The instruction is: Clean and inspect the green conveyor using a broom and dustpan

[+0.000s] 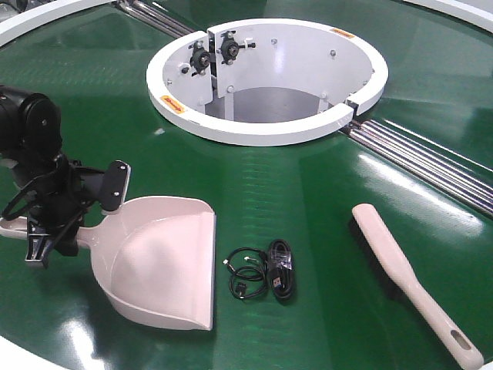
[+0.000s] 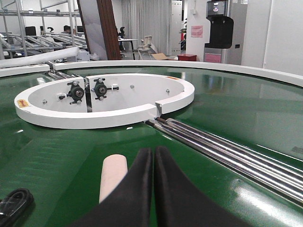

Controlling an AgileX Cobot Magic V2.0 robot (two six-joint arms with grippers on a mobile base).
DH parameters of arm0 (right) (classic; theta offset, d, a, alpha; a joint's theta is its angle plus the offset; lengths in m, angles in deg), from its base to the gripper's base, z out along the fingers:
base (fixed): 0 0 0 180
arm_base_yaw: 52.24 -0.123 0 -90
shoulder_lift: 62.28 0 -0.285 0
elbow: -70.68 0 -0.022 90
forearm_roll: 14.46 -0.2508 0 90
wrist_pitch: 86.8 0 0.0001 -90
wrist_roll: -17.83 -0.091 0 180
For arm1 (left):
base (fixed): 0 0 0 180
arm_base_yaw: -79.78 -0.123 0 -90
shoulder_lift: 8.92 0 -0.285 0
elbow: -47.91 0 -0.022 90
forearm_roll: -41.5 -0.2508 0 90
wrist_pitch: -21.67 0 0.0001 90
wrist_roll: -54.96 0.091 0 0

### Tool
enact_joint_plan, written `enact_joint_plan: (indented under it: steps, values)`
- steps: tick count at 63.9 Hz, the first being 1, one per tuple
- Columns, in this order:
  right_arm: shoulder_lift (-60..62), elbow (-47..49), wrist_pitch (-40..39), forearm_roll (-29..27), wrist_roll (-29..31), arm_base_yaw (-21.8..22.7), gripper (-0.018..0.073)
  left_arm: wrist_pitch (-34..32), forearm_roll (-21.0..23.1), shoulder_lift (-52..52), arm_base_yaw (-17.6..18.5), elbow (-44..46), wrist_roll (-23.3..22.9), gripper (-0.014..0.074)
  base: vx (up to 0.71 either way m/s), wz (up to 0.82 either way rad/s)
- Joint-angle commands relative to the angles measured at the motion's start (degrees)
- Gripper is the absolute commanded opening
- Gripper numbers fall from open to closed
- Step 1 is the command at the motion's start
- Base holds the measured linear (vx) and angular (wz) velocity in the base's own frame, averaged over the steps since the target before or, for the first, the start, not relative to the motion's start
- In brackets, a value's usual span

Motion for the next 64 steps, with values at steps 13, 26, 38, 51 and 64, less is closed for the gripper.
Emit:
enact_joint_plan:
  steps: [13,26,38,51,64]
  values:
    - [1.1,-1.3,-4.6,0.2,0.0,0.3,-0.0010,-0.6,0.0,3.2,0.3,1.4,-1.5,0.0002,0.00,0.00]
    - [1.1,-1.3,-4.6,0.2,0.0,0.3,-0.0010,-1.3,-0.1,3.2,0.9,1.4,-3.0,0.0002,0.00,0.00]
    - [1.1,-1.3,-4.6,0.2,0.0,0.3,-0.0010,-2.8,-2.6,3.2,3.5,1.4,-4.8,0.0002,0.00,0.00]
    - [1.1,-1.3,-4.6,0.2,0.0,0.3,-0.0010,-3.3,-3.3,3.2,4.3,1.4,-5.5,0.0002,0.00,0.00]
    - [1.1,-1.3,-4.6,0.2,0.0,0.3,-0.0010,-3.1,-3.4,3.2,4.5,1.4,-5.7,0.0002,0.00,0.00]
